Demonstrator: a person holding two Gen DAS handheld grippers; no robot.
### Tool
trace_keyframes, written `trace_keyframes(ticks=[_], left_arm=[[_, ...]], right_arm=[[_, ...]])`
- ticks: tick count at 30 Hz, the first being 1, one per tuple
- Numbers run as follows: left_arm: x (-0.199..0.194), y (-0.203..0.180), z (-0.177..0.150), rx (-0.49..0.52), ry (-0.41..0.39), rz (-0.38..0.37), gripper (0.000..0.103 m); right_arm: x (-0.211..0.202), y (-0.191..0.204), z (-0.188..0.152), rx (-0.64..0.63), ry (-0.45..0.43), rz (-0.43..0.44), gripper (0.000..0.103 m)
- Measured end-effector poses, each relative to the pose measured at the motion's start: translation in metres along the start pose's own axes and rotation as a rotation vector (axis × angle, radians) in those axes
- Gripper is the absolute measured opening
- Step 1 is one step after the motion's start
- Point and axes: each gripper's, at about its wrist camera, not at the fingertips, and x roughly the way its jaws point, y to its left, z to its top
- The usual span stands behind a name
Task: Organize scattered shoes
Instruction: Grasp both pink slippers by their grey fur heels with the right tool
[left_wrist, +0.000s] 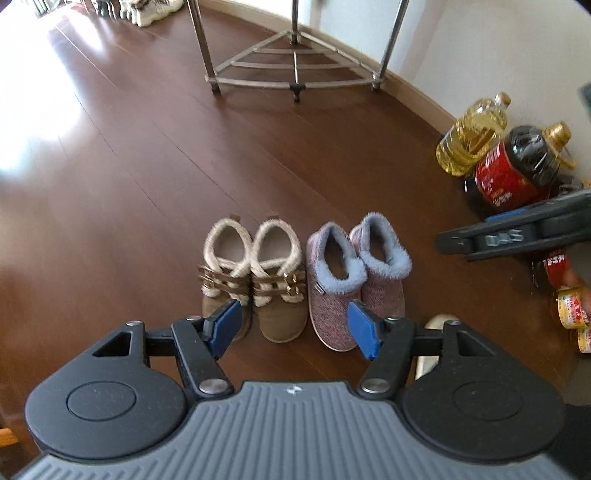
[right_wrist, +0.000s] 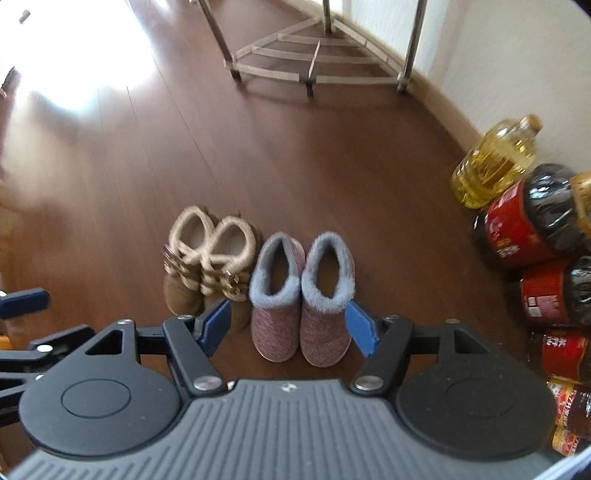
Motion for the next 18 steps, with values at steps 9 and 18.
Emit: trace_keyframes(ticks=[9, 18], left_arm=[[0.127, -0.019, -0.039, 0.003, 0.01, -0.041, 0.066], [0.198, -0.025, -0.058, 0.048, -0.006, -0.044, 0.066]], right_arm=[[0.151, -0.024, 0.0, 0.022, 0.06, 0.025, 0.065], [0.255, -0.019, -0.001, 0.051, 0.068, 0.001, 0.065]])
